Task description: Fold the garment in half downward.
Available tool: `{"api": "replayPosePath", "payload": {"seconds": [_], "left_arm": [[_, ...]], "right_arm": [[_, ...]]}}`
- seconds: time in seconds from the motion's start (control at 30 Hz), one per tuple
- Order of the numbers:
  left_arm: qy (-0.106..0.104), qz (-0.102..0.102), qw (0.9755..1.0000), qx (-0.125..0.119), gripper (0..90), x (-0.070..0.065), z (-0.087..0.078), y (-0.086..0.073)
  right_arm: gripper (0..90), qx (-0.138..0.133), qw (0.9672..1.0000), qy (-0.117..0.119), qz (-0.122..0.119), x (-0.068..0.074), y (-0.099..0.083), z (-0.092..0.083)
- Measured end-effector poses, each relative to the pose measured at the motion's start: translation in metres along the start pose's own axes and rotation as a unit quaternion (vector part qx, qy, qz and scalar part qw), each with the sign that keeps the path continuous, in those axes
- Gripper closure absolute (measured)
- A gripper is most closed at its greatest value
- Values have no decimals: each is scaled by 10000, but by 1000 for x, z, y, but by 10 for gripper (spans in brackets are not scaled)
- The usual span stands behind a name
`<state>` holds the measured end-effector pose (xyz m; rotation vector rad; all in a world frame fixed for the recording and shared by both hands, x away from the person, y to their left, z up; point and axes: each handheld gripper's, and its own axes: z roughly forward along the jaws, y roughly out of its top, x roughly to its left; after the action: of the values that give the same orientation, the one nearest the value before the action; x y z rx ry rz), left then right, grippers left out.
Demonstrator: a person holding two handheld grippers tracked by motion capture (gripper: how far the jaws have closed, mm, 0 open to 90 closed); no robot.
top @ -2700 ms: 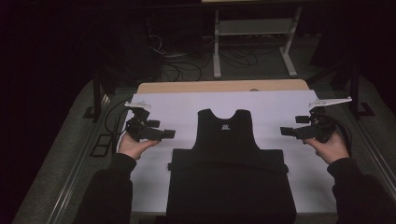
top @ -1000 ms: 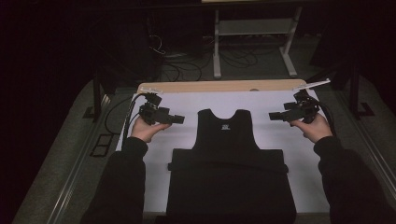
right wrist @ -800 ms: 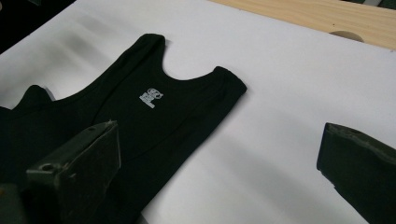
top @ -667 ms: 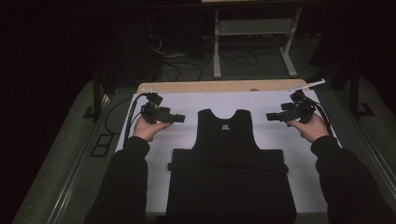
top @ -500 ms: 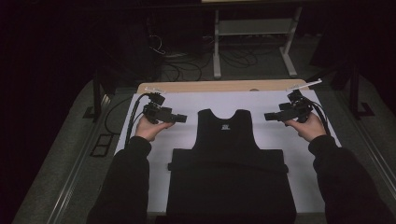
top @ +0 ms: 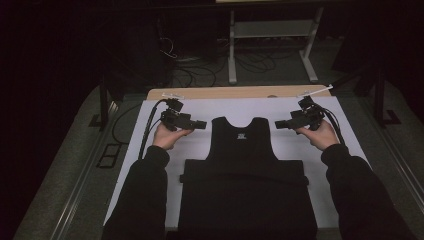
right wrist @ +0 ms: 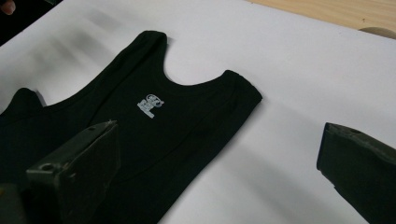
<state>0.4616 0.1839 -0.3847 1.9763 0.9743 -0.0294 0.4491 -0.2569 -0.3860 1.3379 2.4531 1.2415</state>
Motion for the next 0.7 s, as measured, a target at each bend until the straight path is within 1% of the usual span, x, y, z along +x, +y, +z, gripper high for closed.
{"api": "replayPosePath", "payload": {"seconds": [0.17,0.33,0.4,0.47,0.5,0.63,0.7], "left_arm": [[-26,18,10000,31,0,2,7,3],[-5,-27,10000,52,0,5,14,6],[40,-45,10000,-7,0,6,16,6],[39,-40,10000,-29,0,7,18,7],[48,-32,10000,5,0,9,19,8],[62,-98,9999,-26,0,11,23,11],[77,-78,9999,-24,0,11,26,13]], "right_arm": [[0,14,10000,11,44,0,3,7],[0,99,9999,37,-14,1,7,13],[0,78,10000,30,-17,1,9,16],[0,66,10000,21,5,2,11,18],[0,84,10000,0,-1,2,13,19],[0,155,9998,-128,-44,2,19,25],[0,156,9997,-163,-45,1,22,29]]}}
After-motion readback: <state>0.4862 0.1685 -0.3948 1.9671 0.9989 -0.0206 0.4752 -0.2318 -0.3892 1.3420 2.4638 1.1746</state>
